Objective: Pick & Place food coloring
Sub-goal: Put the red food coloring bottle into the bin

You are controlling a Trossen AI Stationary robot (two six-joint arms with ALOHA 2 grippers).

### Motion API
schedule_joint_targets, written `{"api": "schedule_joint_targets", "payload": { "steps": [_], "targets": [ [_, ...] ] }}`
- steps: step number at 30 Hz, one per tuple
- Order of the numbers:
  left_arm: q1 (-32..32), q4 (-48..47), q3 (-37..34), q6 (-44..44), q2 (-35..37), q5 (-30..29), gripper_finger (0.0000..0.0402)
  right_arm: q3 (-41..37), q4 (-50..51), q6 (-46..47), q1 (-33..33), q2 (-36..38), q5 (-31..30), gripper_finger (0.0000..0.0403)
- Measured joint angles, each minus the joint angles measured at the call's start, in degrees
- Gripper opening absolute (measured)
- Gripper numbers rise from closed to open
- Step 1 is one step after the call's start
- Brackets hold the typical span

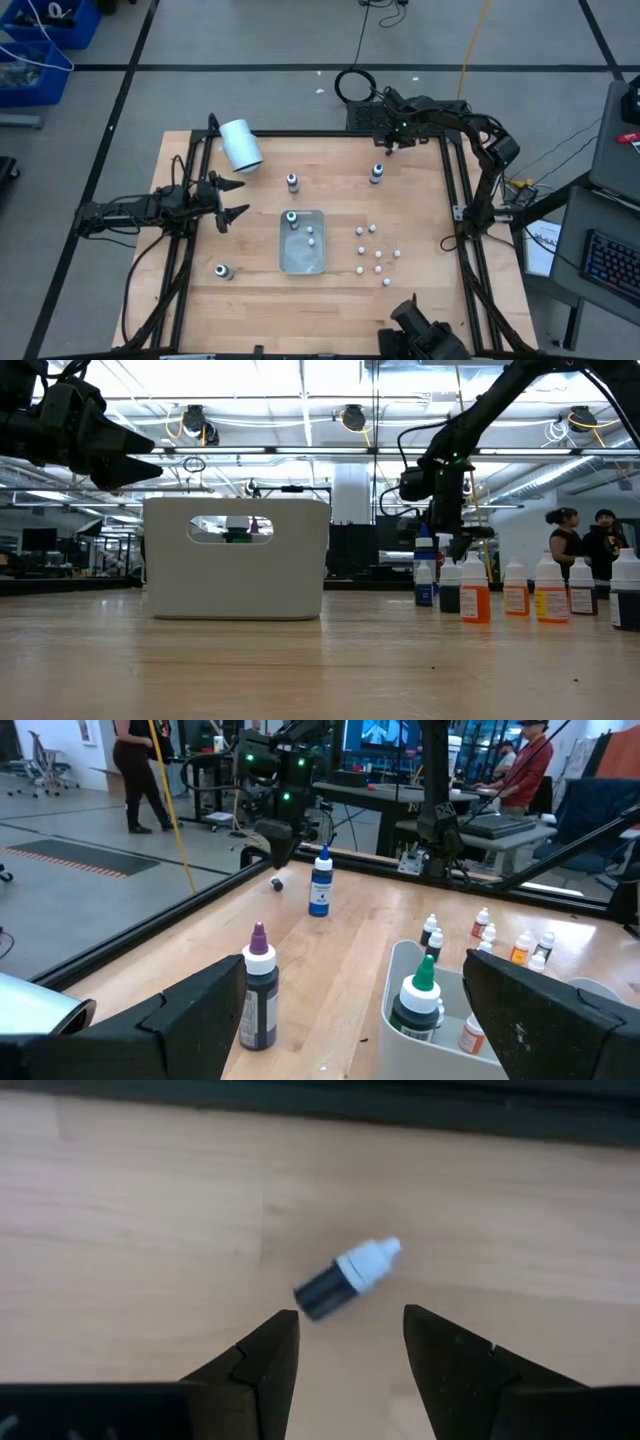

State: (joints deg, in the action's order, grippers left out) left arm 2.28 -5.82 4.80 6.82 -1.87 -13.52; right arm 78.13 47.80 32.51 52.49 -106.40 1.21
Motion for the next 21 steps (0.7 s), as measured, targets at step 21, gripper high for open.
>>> {"api": "schedule_joint_targets", "payload": {
  "steps": [21],
  "targets": [
    [-0.01, 0.00, 0.00, 0.12, 0.00, 0.15, 0.0365, 0.02, 1.05, -1.75, 2.07, -5.45, -0.35, 0.0171]
  ]
}}
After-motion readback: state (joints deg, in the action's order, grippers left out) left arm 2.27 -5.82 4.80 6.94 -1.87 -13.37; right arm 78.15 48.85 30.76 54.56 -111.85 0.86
